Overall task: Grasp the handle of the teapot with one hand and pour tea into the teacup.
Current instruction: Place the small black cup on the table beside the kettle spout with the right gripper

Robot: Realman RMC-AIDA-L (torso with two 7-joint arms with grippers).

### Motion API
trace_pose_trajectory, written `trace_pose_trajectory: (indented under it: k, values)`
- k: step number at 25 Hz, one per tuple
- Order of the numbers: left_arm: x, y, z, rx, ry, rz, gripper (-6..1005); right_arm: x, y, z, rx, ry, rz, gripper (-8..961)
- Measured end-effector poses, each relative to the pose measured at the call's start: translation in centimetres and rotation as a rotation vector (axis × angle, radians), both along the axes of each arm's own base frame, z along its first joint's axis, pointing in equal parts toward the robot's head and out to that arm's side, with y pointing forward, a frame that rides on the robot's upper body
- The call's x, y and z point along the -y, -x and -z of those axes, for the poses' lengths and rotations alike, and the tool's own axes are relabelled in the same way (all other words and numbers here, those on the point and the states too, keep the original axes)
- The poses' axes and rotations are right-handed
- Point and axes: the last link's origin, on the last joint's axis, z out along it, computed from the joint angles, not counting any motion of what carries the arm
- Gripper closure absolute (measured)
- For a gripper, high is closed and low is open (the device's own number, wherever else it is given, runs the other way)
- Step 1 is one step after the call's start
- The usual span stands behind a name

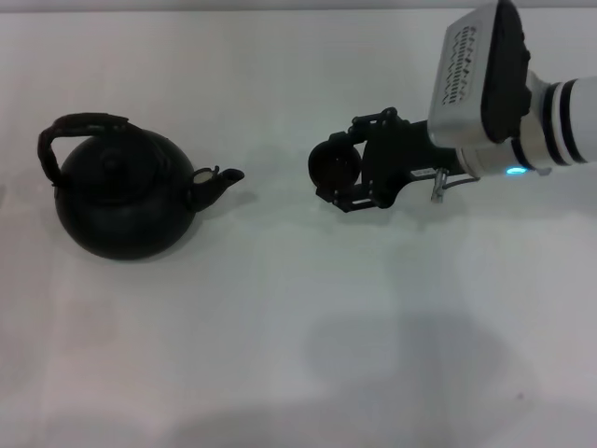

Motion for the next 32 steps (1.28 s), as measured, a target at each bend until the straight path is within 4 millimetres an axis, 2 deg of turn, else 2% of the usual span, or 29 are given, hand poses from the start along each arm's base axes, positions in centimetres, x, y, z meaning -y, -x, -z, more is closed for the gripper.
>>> trace_pose_trajectory:
  k: [12,32]
  values:
    - [-0.5,-0.1,-0.2,-0.008,0.0,0.007,138,1.0,-1.5,1.4,0.024,0.048,0.043,166]
    - [-0.7,-0.1,0.0,-0.012,0.017,0.006,137,1.4,-2.1,2.7,0.04,0.024,0.043,126]
